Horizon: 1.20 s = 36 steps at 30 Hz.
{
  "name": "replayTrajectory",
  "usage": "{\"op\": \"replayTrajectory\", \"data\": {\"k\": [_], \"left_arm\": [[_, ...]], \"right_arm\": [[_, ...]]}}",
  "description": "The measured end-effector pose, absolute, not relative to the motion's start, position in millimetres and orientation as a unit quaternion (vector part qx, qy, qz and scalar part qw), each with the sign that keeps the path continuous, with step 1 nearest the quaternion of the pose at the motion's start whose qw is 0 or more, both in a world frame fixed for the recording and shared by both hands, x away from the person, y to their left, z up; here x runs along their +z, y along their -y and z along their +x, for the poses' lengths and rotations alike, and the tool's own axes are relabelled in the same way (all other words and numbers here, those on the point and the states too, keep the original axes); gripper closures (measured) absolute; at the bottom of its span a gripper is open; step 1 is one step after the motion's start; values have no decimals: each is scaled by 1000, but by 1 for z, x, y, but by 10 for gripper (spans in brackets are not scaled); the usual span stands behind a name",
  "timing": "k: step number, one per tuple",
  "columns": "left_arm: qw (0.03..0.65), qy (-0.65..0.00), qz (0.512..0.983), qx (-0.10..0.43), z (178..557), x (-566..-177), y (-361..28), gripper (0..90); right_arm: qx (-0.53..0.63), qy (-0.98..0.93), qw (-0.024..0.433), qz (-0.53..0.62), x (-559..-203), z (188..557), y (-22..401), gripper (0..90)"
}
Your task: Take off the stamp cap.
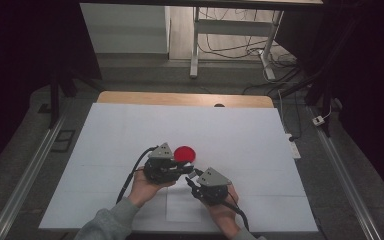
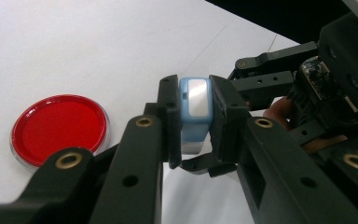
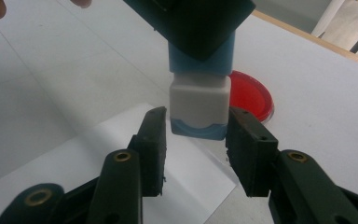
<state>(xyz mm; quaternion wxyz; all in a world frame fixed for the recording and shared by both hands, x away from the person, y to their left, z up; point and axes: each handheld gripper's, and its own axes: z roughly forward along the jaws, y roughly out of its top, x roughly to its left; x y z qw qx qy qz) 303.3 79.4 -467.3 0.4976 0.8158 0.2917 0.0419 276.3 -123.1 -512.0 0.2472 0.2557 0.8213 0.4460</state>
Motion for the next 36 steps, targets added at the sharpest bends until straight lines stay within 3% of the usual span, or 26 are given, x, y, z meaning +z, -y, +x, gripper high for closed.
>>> {"op": "replayTrajectory", "data": {"k": [36], "left_arm": [[500,-294,813,44,302,-467,-80,760]], "right_arm": [[438,-821,267,250,-513,273,122,652]]}}
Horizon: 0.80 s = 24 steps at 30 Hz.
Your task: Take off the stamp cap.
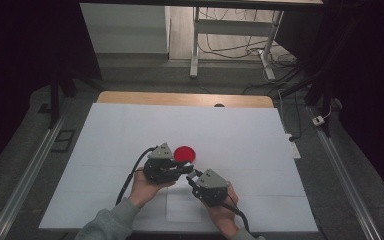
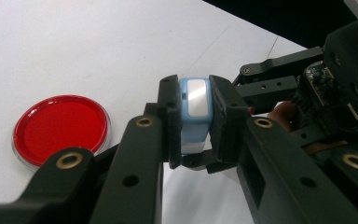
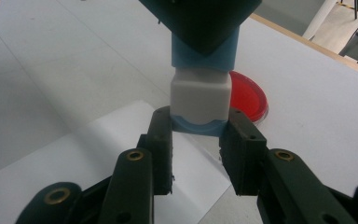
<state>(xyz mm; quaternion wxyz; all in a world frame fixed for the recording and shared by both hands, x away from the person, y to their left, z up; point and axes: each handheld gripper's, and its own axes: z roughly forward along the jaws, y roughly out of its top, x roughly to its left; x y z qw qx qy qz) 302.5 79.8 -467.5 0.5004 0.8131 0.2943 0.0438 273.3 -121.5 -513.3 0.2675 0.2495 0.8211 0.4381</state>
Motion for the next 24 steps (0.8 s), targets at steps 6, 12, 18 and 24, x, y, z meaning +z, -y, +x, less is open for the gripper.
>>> {"op": "replayTrajectory", "data": {"k": [6,12,18,24], "left_arm": [[502,-296,812,39,303,-467,-81,760],[505,-298,810,34,304,-467,-83,759],[505,-298,810,33,304,-467,-82,760],[508,-302,806,30,304,-467,-83,760]], "right_arm": [[437,-822,268,248,-513,272,121,653],[432,-828,269,236,-511,273,121,653],[435,-825,269,240,-511,272,122,653],[441,-821,267,246,-512,272,122,654]]}}
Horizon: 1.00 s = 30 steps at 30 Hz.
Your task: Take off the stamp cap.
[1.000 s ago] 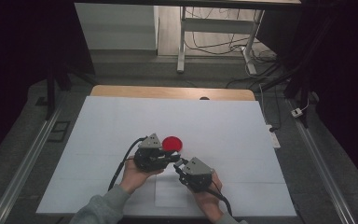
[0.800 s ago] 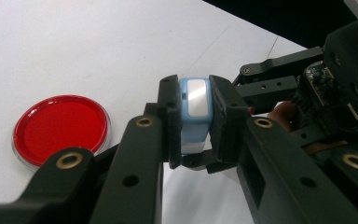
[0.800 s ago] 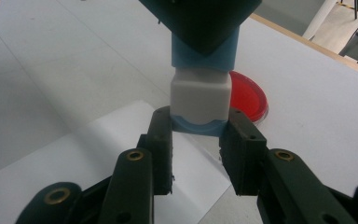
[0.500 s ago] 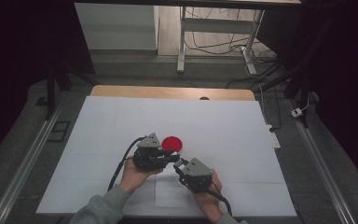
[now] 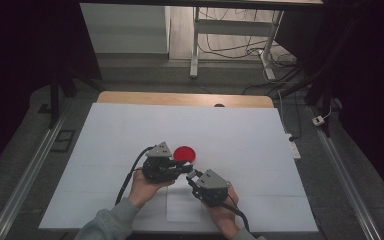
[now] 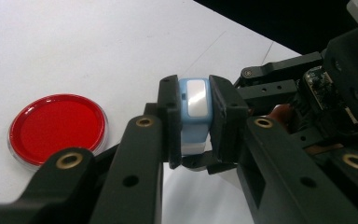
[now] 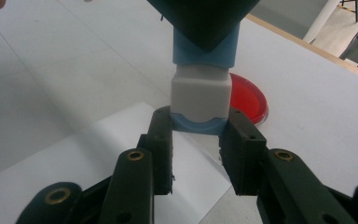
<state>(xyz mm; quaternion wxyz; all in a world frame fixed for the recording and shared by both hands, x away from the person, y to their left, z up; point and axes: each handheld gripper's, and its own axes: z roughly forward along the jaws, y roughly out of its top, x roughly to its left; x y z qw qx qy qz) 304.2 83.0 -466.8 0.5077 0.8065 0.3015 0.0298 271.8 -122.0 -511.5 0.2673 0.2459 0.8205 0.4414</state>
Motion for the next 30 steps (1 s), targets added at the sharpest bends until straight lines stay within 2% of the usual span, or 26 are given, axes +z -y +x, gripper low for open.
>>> {"op": "replayTrajectory", "data": {"k": [30], "left_arm": [[509,-310,803,18,306,-468,-85,757]], "right_arm": [[438,-834,248,225,-509,276,126,655]]}}
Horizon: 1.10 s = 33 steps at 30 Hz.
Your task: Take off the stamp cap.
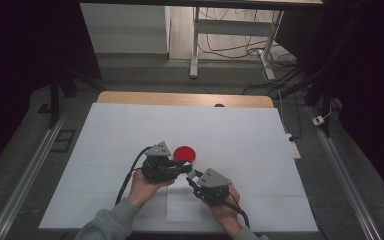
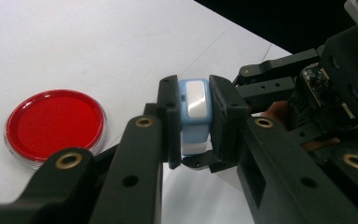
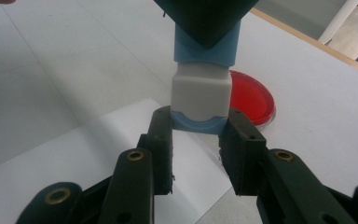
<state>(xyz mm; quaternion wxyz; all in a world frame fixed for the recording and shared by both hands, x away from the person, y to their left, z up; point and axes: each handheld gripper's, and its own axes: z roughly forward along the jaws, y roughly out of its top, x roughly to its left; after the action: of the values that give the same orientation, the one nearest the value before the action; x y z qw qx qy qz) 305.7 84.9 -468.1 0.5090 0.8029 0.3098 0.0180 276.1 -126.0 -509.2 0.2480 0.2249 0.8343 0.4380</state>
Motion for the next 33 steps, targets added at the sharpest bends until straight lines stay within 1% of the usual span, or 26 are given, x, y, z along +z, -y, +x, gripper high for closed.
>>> {"op": "replayTrajectory", "data": {"k": [15,24,25,26,27,29,33], "left_arm": [[516,-310,798,19,305,-468,-85,759],[517,-309,798,17,304,-468,-85,759],[523,-318,789,48,302,-466,-88,761],[539,-330,772,72,303,-456,-102,762],[539,-330,772,72,303,-456,-102,763],[554,-335,761,49,306,-454,-114,762],[545,-331,769,46,305,-457,-110,761]], "right_arm": [[452,-816,260,249,-512,271,125,656],[420,-837,278,214,-508,272,125,657],[419,-840,274,210,-508,272,125,657],[390,-859,269,196,-516,271,124,658],[390,-859,269,196,-516,271,124,658],[408,-852,258,202,-519,269,125,658],[424,-843,259,206,-510,269,122,657]]}}
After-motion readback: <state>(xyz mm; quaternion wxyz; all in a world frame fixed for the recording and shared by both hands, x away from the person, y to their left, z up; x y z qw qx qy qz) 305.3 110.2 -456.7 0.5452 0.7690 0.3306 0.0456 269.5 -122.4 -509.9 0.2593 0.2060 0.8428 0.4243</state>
